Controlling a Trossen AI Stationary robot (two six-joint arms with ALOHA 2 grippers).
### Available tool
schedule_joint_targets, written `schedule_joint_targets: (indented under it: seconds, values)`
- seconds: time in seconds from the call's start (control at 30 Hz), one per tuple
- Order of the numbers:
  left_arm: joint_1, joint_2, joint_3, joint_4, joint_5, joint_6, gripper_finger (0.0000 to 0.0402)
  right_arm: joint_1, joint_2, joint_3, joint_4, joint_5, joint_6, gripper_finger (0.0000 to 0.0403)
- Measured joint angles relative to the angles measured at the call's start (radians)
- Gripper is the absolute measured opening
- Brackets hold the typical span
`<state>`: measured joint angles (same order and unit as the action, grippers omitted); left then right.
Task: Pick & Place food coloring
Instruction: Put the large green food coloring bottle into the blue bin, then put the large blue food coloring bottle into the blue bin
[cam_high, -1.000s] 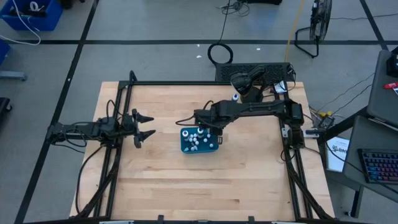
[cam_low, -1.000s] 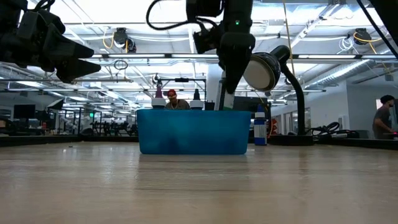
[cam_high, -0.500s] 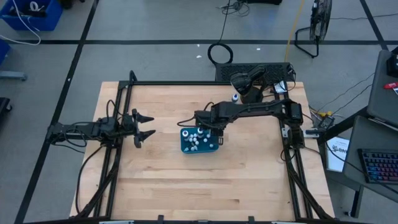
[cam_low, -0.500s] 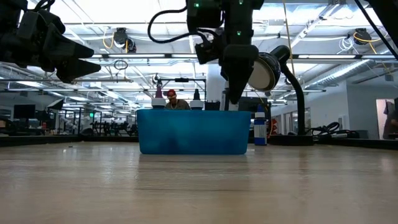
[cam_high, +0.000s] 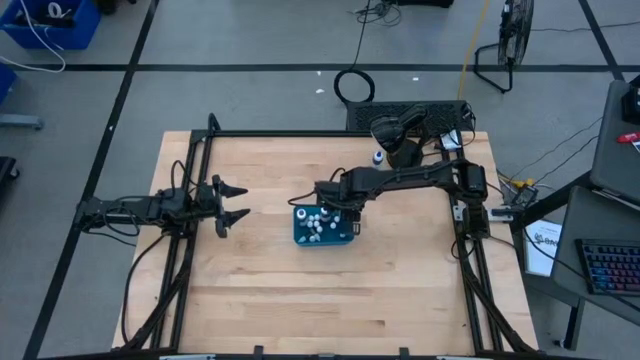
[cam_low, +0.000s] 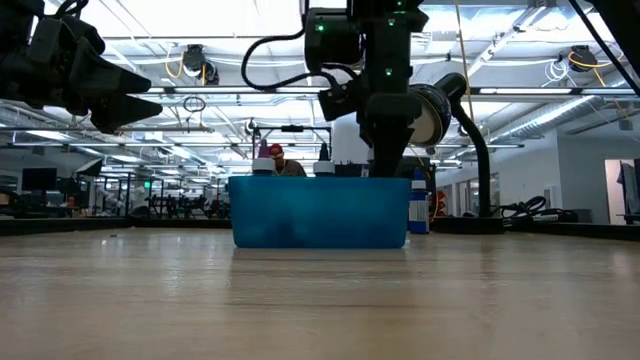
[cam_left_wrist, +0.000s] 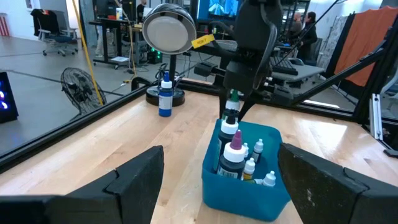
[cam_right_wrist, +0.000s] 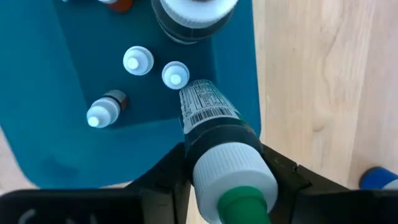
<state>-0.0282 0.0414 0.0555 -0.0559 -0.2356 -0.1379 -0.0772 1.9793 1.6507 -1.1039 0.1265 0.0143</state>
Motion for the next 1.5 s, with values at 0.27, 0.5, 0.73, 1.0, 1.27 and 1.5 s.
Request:
schedule_joint_targets:
  seconds: [0.27, 0.5, 0.73, 1.0, 1.27, 1.5]
  values:
    - [0.000, 0.000, 0.000, 0.000, 0.000, 0.000, 0.0308, 0.000, -0.004, -0.033, 0.052, -0.015, 0.007, 0.0123]
    - [0.000, 0.000, 0.000, 0.000, 0.000, 0.000, 0.0308, -0.001, -0.023, -0.037, 0.065, -0.025, 0.077, 0.0186]
    - [0.000, 0.000, 0.000, 0.002, 0.000, 0.000, 0.0308, -0.001, -0.077, -0.036, 0.046, -0.019, 0.156, 0.0278]
    - [0.000, 0.000, 0.000, 0.001, 0.000, 0.000, 0.0308, 0.000, -0.216, -0.038, -0.102, 0.153, 0.265, 0.0262]
    - [0.000, 0.000, 0.000, 0.001, 0.000, 0.000, 0.0308, -0.014, -0.506, -0.431, 0.125, 0.344, 0.385, 0.0240]
    - [0.000, 0.000, 0.000, 0.000, 0.000, 0.000, 0.0308, -0.132, -0.725, -0.862, 0.789, 0.368, 0.277, 0.0240]
